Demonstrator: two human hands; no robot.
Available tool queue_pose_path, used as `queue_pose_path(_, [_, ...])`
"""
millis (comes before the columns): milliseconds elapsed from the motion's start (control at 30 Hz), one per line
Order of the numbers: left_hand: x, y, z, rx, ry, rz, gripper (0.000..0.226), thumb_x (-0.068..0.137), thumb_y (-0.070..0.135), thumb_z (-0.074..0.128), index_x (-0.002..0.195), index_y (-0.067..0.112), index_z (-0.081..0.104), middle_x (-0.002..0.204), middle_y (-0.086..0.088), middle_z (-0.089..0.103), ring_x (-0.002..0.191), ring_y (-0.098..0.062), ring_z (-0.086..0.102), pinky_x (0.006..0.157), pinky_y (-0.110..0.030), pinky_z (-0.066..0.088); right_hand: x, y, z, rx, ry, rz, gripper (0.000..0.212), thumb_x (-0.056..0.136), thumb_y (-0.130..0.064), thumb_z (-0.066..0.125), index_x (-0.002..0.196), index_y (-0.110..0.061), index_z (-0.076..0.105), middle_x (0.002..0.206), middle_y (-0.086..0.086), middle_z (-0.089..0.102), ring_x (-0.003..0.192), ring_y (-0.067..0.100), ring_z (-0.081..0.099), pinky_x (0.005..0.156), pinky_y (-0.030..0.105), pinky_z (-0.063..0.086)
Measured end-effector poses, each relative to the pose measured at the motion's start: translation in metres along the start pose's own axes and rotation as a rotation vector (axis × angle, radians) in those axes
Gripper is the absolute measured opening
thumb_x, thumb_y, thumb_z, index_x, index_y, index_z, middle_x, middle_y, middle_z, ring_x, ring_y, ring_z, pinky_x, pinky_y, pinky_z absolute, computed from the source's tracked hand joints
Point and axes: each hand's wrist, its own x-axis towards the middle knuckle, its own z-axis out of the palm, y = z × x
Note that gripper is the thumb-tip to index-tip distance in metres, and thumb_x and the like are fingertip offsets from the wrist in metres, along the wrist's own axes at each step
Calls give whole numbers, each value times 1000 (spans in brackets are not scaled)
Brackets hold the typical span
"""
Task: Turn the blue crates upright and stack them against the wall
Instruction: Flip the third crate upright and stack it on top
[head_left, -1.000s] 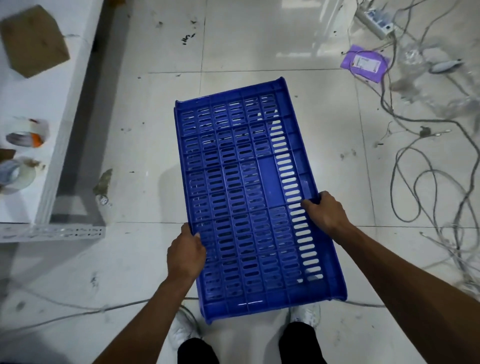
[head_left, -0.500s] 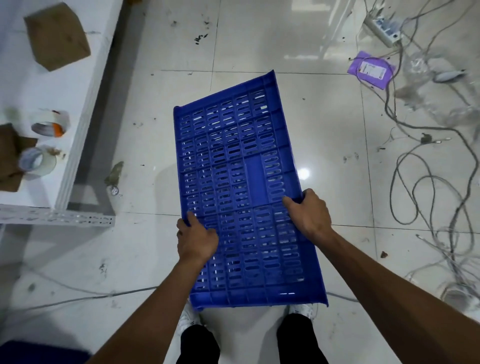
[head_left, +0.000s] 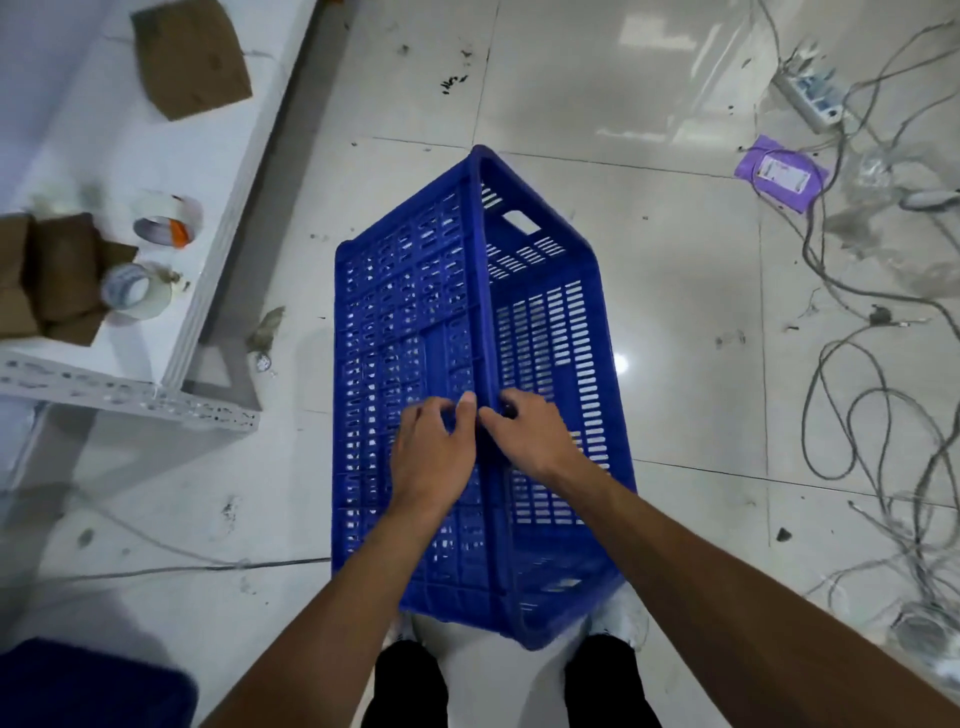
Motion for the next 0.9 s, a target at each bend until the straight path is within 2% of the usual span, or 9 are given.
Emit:
queue_pose_path(100, [-1,2,-11,-56,11,6,78,83,86,30,103,20,65,108,-1,65,93,-19,66,88,-46,55,3,-17,16,70,-59,-30,26,93,-38,53,78,-19,61,69,8,64,59,23,58,60,47,55])
queue_pose_path(167, [9,3,-20,-64,49,-62,82,73,87,41,105,16,65,104,-1,67,93,-20,67,87,-44,56,9,-25,29,63,-79,-21,24,91,-28,55,75,-12,62,72,17,69,62,30,64,62,51,57])
queue_pose_path(233, [28,1,-31,-119,39,-168,72,67,74,58,96,9,70,90,-5,71,85,-25,70,80,-44,59,13,-32,39,24,-121,-12,18,88,-25,60,92,-9,66,84,14,72,70,31,69,67,50,58])
queue_pose_path(333, [56,0,-54,-159,-3,-253,46,74,46,76,82,1,70,70,-9,66,74,-32,68,68,-40,56,17,-36,53,138,-284,37,55,88,-37,70,135,-14,55,121,8,66,70,24,73,72,43,61])
queue_pose_path(433, [71,-9,-65,39,-2,-231,36,82,36,75,69,8,58,66,-7,60,63,-27,60,54,-31,44,16,-28,56,166,-357,64,61,90,-40,70,142,-19,48,123,9,66,67,14,71,64,30,60])
queue_pose_path(533, [83,-31,-71,150,5,-239,29,87,31,70,86,4,61,84,-10,65,65,-22,57,53,-29,39,23,0,52,24,-286,86,55,92,-43,64,141,-22,49,120,10,67,77,21,71,76,42,59])
queue_pose_path(633, [97,-59,-76,165,33,-259,23,88,25,68,94,4,59,104,-15,65,95,-33,64,76,-33,50,31,36,38,-155,-167,153,46,96,-37,58,136,-16,50,118,9,66,88,25,68,81,43,57])
queue_pose_path(700, [104,-78,-82,168,58,-281,37,88,23,66,116,-1,58,121,-21,64,110,-39,63,91,-40,53,35,59,29,-223,-36,210,44,95,-37,58,132,-15,49,117,8,66,95,26,66,84,41,55])
queue_pose_path(900, [141,-117,-94,190,3,-343,53,89,21,65,135,-4,52,133,-26,59,115,-42,61,98,-47,53,67,105,-5,-338,160,278,37,89,-35,62,116,-14,48,113,8,66,93,29,64,79,38,50])
